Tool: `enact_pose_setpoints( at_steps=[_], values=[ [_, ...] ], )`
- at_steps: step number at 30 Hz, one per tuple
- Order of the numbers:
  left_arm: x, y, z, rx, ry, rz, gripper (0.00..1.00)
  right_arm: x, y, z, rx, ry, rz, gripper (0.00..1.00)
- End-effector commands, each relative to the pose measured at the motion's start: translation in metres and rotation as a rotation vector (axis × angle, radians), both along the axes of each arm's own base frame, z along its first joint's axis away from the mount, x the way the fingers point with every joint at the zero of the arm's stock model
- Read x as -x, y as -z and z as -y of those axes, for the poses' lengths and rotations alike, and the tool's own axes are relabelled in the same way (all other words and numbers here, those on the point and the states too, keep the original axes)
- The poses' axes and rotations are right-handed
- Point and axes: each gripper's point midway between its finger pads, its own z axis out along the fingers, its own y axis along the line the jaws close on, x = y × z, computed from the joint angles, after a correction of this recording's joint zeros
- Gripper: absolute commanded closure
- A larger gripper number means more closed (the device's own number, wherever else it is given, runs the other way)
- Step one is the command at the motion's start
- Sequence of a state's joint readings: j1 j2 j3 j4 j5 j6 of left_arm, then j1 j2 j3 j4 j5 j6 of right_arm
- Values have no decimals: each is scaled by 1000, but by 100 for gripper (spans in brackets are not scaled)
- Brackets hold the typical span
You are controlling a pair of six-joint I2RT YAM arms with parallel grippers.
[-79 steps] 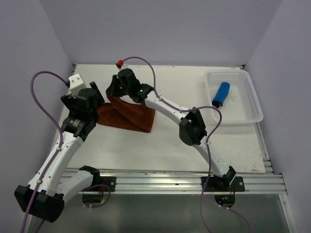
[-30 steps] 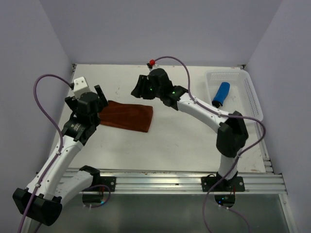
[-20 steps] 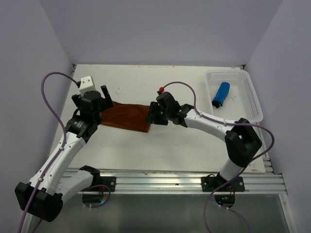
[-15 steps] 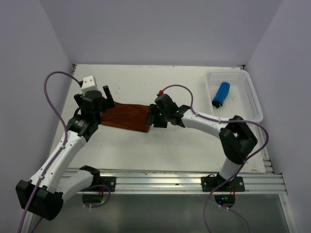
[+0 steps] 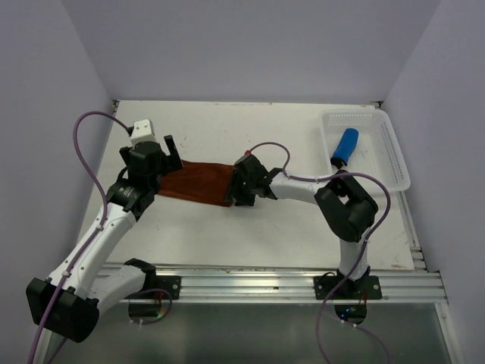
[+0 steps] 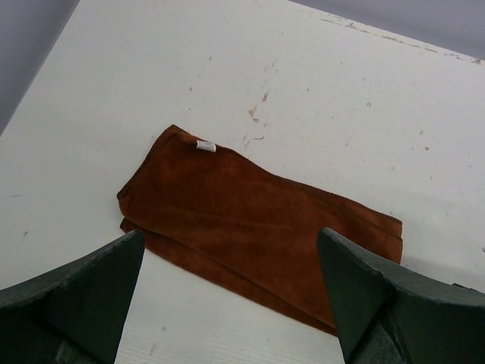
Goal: Roll the towels
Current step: Fold the towel, then roll the towel
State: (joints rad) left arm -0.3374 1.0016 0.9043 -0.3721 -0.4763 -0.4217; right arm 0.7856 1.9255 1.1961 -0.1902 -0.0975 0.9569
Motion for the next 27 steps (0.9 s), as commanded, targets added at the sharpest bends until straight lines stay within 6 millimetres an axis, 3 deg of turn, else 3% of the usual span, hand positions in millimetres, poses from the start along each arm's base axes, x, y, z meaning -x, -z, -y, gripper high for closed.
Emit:
enact_pose_setpoints(
  at_steps=[1,5,11,13,16,17,18,19,20,21,23,27],
  values=[
    [-7,-8,7,-1,34,36,1,-15,-9,-12,-49,31,28,49],
    [-8,-6,8,-1,39,28,1,-11,-5,-9,-43,34,21,77],
    [-10,-3,20,42,86,17,1,-4,-7,14,-8,39,28,100],
    [-11,1,28,74,105,-6,1,0,-3,32,13,49,20,100],
    [-10,13,51,166,185,-49,2,4,-12,63,64,58,48,100],
    [-6,17,68,220,257,-70,3,8,-22,74,79,59,60,100],
    [-1,33,76,250,292,-107,4,13,-19,86,108,58,60,100],
    [-1,34,88,312,322,-91,7,19,-18,100,148,46,52,100],
    [9,54,101,362,382,-142,9,22,-29,105,149,41,74,100],
    [9,56,109,409,398,-131,10,24,-27,118,193,37,88,100],
    [17,74,117,440,418,-166,13,35,-28,136,249,33,81,100],
    [25,87,136,448,464,-194,15,46,-36,159,305,8,104,100]
  ],
)
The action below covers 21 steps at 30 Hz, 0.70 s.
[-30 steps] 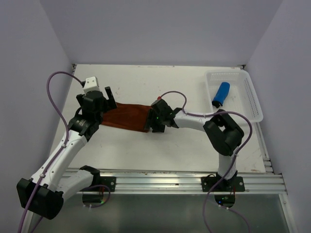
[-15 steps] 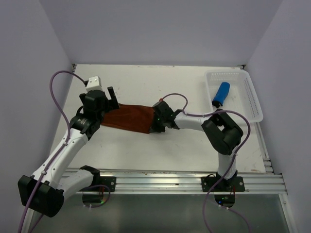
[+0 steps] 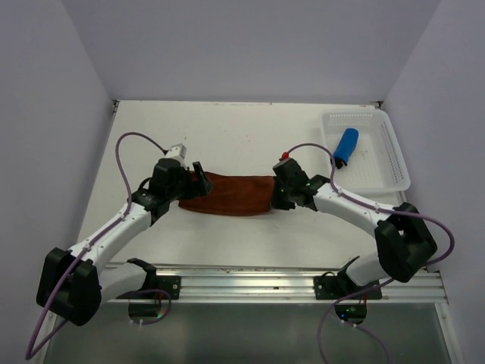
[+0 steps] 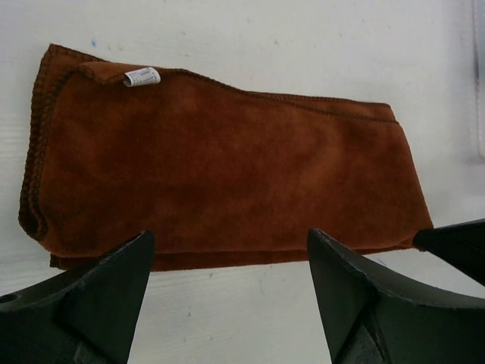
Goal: Roll the towels
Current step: Roll the towel
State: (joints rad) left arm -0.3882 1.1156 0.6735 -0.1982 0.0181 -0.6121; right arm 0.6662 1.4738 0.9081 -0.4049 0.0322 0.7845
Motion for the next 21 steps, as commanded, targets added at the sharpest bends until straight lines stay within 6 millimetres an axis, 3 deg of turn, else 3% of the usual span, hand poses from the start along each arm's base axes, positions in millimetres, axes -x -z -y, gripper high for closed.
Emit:
enact_pose_setpoints(
  at_steps=[1,8,12,15,21],
  values=[
    [-3,-17,34,122,76,58,15,16,3,32,133,-44,-7,100],
    [8,-10,60,135,141,43,17,13,3,19,158,-138,-35,100],
    [14,-5,77,152,176,38,17,6,-7,5,162,-182,4,100],
    [18,4,78,156,172,15,18,2,-15,-12,145,-218,31,100],
    [16,16,60,92,96,13,17,1,-13,-43,139,-295,28,100]
  ],
)
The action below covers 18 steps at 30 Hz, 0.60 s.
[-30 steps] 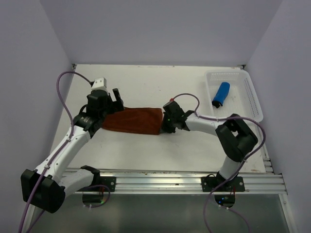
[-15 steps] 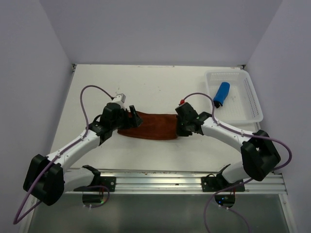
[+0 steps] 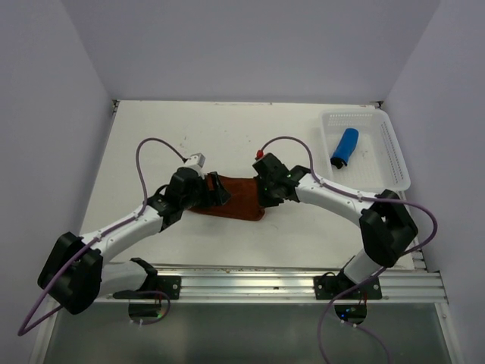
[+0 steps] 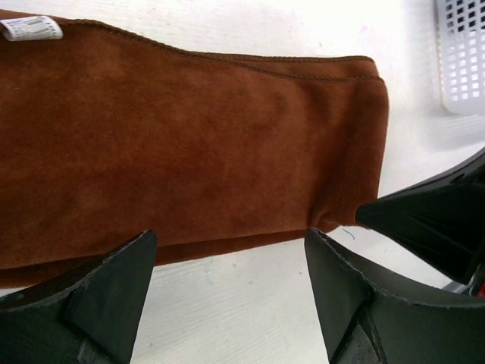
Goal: Roll the towels
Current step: Roll the towel
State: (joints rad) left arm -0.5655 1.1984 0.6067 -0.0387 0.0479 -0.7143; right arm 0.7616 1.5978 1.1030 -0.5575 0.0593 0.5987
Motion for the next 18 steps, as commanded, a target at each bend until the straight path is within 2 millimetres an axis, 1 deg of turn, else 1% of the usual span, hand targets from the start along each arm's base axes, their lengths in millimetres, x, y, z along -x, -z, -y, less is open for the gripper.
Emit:
enact_pose_setpoints(
  at_steps=[1,5,6,8,9,10,12,16,18],
  values=[
    [-11,-7,-7,-7,-64,59,17,-3,-5,-23,-22,-68,7,100],
    [-4,2,-17,-40,-79,38,18,-2,1,-36,-36,-89,-11,100],
    [-3,-4,-17,-24,-82,57,18,-2,2,-38,-41,-87,-14,100],
    [1,-6,-19,-7,-82,71,19,-5,8,-41,-47,-80,-13,100],
    [0,-11,-17,15,-83,90,20,-3,9,-45,-65,-81,-28,100],
    [3,-9,-17,25,-75,94,21,-3,12,-47,-69,-81,-32,100],
    [4,-15,-14,62,-66,118,22,-3,16,-50,-80,-75,-41,100],
    [10,-10,-9,82,-40,97,27,-7,21,-62,-136,-67,-38,100],
    [10,-11,-6,92,-31,97,29,-6,27,-61,-136,-50,-46,100]
  ],
)
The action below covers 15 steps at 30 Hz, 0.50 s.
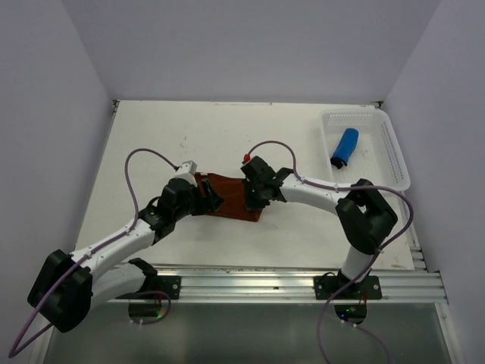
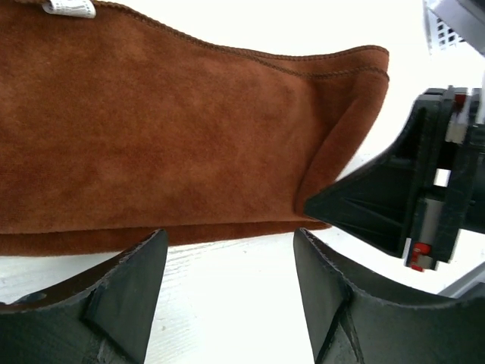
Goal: Roll the towels
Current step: Roll the towel
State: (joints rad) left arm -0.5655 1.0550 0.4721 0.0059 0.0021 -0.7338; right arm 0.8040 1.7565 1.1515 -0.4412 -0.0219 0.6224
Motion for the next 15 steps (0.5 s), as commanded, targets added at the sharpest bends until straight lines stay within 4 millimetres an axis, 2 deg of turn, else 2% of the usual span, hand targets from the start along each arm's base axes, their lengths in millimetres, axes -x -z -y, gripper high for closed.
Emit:
enact_pose_setpoints(
  at_steps=[1,2,4,8,11,12,15],
  values=[
    [-4,-14,13,78,27,43,30,-7,-1,-18,-80,16,12,100],
    [-4,-17,16,95,34,51,32,-6,3,-16,-75,22,4,100],
    [0,-17,23,122,73,57,43,-5,7,-16,-76,35,-5,100],
    [5,-18,37,128,141,114,54,-2,13,-16,-76,46,-38,100],
    [12,-9,42,96,160,136,71,2,16,-17,-80,52,-59,100],
    [13,-9,44,93,166,154,78,2,18,-15,-80,59,-68,98],
    [19,-2,49,79,184,152,86,4,24,-14,-72,57,-82,90]
  ],
)
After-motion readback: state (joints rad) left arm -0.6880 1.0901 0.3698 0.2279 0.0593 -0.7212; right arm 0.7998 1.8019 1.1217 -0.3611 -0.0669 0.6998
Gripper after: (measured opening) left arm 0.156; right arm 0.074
